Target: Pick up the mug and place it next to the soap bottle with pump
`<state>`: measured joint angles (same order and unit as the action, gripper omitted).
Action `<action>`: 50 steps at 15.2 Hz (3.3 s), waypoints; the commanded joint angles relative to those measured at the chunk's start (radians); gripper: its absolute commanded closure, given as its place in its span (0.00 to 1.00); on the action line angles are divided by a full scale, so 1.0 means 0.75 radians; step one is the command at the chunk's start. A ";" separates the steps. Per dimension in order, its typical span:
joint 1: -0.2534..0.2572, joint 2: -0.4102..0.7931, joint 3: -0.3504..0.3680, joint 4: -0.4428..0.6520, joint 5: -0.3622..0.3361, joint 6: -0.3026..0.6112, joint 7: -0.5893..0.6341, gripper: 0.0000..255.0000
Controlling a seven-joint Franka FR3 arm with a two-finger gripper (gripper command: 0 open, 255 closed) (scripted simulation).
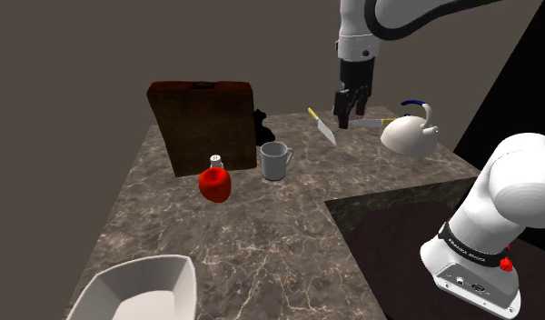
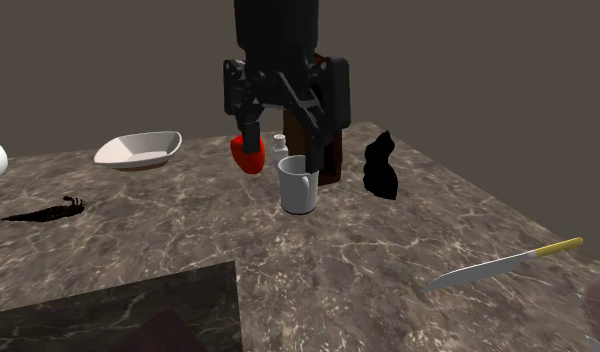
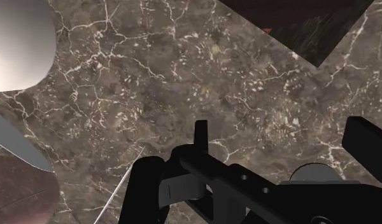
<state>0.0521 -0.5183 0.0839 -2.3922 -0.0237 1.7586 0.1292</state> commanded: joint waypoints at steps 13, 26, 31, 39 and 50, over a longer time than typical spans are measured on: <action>0.079 0.616 0.176 0.297 -0.033 0.408 0.232 0.00; 0.125 0.922 0.200 0.425 -0.133 0.608 0.344 0.00; 0.128 0.922 0.197 0.425 -0.132 0.608 0.343 0.00; 0.130 0.897 0.195 0.424 -0.124 0.585 0.336 1.00; 0.135 0.867 0.191 0.471 -0.108 0.511 0.323 1.00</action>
<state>0.1439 0.1173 0.2194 -2.0295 -0.1070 2.2271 0.3661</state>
